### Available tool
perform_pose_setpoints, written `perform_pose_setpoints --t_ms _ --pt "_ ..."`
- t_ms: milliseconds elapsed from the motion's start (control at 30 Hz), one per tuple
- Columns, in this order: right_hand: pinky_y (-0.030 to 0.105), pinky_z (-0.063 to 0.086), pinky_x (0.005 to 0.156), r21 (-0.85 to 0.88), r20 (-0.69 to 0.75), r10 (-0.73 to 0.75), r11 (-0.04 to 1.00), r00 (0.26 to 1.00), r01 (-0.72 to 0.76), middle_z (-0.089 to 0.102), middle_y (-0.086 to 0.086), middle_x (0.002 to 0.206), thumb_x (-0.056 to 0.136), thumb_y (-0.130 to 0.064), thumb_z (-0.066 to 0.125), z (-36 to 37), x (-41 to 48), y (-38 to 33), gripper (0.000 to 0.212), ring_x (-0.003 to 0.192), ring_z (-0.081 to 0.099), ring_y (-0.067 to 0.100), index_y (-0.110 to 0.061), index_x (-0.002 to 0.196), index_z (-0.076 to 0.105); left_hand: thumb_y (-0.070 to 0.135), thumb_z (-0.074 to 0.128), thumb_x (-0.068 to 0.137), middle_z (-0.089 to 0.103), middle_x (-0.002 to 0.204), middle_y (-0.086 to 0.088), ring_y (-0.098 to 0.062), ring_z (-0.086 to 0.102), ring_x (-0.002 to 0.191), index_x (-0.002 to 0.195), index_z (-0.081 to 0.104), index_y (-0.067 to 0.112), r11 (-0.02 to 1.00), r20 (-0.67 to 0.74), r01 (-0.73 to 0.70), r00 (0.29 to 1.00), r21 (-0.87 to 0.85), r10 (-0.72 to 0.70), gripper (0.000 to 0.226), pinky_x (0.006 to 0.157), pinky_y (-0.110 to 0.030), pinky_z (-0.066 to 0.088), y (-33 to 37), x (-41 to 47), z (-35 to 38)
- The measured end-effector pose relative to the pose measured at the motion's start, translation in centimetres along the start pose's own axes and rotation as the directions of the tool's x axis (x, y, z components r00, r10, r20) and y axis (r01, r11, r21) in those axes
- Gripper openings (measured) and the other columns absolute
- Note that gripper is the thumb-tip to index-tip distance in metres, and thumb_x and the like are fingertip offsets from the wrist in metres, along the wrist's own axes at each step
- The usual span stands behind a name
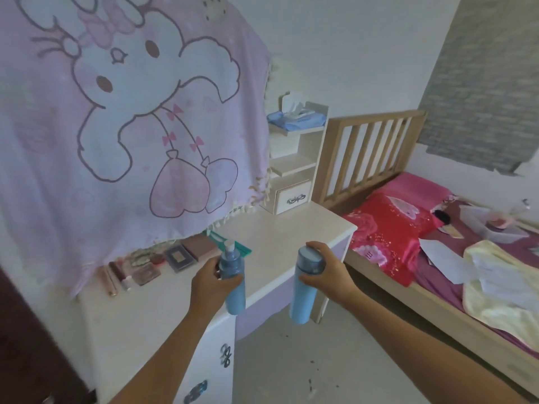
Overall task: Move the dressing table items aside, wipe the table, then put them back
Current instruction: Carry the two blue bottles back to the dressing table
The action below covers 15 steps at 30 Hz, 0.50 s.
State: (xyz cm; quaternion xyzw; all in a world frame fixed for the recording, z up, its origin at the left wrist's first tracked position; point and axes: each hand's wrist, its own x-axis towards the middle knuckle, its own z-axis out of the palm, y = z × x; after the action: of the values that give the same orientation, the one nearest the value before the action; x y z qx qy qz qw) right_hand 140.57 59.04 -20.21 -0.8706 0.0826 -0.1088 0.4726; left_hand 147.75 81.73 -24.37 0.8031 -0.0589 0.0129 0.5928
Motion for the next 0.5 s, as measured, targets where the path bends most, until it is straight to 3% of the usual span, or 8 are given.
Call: perform_pose_setpoints --t_ms 167,400,500 --pt "0.017 0.042 0.074 -0.021 0.063 -0.103 0.994 0.993 0.104 0.048 -0.005 0.114 0.072 -0.004 0.073 -2.1 8.1 2.7 0.059 0.1 0.05 0.017 -0.026 0.115 0.039 0.007 0.078 0.07 0.066 0.095 -0.012 -0.031 0.062 0.086 0.096 0.057 0.012 1.0 -0.069 0.016 0.997 -0.007 -0.016 0.034 0.075 -0.04 0.05 0.6 6.3 4.8" --pt "0.007 0.042 0.07 -0.005 0.201 -0.184 0.982 0.962 0.188 0.049 -0.005 0.11 0.072 -0.006 0.074 -2.8 18.7 5.7 0.058 0.097 0.051 0.014 -0.027 0.114 0.039 0.002 0.076 0.071 0.055 0.078 -0.005 -0.019 0.05 0.073 0.096 0.055 0.004 0.997 -0.211 0.072 0.974 -0.039 -0.078 0.032 0.06 -0.02 0.039 1.4 13.7 9.7" --pt "0.018 0.046 0.078 0.009 0.272 -0.171 0.984 0.947 0.176 0.05 -0.005 0.11 0.072 -0.007 0.075 -1.4 22.8 6.6 0.06 0.098 0.052 0.015 -0.029 0.114 0.038 0.008 0.08 0.066 0.057 0.083 -0.007 -0.02 0.051 0.076 0.094 0.054 0.007 0.991 -0.242 0.116 0.962 -0.059 -0.127 0.038 0.066 -0.026 0.04 1.0 16.4 10.9"
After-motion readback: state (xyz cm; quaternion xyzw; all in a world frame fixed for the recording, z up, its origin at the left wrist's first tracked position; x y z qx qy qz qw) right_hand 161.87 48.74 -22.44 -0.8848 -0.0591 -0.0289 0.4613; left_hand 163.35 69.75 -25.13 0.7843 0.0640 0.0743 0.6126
